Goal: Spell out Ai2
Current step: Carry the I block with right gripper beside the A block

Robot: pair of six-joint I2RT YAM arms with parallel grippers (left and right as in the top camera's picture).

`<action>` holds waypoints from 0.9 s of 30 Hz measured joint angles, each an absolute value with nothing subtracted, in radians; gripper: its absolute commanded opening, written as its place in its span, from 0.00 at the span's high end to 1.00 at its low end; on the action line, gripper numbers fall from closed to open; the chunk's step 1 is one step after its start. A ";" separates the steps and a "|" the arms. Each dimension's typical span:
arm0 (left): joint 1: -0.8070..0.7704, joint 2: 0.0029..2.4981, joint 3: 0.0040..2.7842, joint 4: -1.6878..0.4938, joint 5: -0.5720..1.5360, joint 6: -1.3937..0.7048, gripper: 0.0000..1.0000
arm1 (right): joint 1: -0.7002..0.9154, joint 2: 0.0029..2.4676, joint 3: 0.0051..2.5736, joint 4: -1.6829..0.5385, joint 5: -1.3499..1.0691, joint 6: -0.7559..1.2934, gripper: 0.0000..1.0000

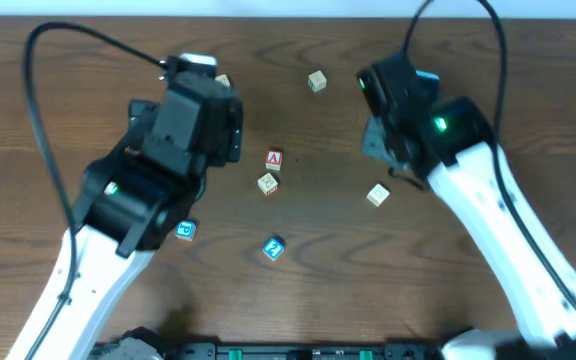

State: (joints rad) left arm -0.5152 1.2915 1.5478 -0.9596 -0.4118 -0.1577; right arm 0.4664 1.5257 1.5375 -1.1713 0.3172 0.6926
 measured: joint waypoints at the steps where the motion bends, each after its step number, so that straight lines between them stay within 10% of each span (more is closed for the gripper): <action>1: -0.515 1.285 1.548 -0.966 -0.413 -0.160 0.05 | 0.473 1.483 1.481 -1.134 0.319 0.692 0.83; 27: -0.490 1.335 1.548 -0.969 -0.486 -0.183 0.05 | 0.604 1.890 1.444 -0.746 0.205 0.638 0.73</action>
